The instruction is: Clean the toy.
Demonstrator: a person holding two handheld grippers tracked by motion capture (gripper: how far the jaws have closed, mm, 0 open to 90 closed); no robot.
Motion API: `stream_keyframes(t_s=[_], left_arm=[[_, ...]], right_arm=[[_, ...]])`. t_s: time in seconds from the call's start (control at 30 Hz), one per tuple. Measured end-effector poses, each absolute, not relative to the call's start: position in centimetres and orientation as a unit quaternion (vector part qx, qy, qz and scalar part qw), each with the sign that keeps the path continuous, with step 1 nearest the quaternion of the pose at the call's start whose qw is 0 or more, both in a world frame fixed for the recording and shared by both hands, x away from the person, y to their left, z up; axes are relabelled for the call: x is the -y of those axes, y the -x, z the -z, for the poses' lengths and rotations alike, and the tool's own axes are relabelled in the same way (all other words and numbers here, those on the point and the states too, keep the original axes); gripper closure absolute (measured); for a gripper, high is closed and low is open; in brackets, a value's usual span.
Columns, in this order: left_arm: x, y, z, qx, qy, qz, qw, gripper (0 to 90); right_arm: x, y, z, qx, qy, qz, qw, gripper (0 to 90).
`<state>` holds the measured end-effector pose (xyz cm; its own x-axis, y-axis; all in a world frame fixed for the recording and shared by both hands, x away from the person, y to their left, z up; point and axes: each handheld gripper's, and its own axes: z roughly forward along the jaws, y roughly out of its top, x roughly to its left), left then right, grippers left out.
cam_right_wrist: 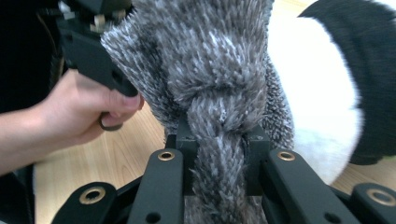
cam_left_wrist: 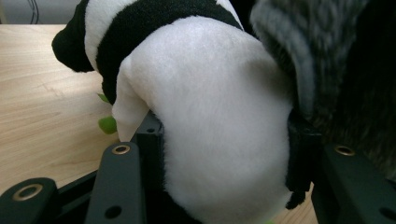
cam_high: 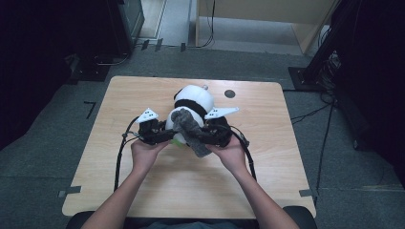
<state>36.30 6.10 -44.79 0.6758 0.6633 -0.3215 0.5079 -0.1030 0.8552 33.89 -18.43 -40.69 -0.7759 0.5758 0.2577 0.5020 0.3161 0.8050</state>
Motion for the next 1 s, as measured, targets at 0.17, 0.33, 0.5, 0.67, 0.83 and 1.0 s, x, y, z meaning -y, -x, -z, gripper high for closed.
stream_keyframes(t_s=[0.17, 0.33, 0.5, 0.67, 0.83, 1.0], left_arm=[[-6.4, -36.4, 44.7, -0.407, -0.735, -0.066, 0.538, 46.5], [-6.6, -36.6, 44.8, -0.418, -0.73, -0.062, 0.536, 46.5], [-6.8, -36.7, 44.8, -0.428, -0.726, -0.059, 0.536, 46.5], [-7.0, -36.7, 44.8, -0.435, -0.72, -0.058, 0.538, 46.5], [-7.2, -36.6, 44.4, -0.436, -0.711, -0.062, 0.548, 46.3], [-7.4, -36.6, 44.3, -0.441, -0.695, -0.048, 0.566, 46.1]], right_arm=[[17.3, -33.4, 41.6, -0.824, -0.317, -0.468, 0.042, 75.0], [16.6, -33.2, 42.5, -0.828, -0.309, -0.465, 0.04, 74.6], [15.9, -33.1, 43.6, -0.841, -0.301, -0.448, 0.035, 75.1], [15.5, -33.1, 44.3, -0.847, -0.301, -0.437, 0.024, 75.8], [14.9, -33.0, 45.2, -0.854, -0.298, -0.425, 0.029, 76.2], [14.7, -33.1, 45.6, -0.857, -0.3, -0.419, 0.018, 76.0]])
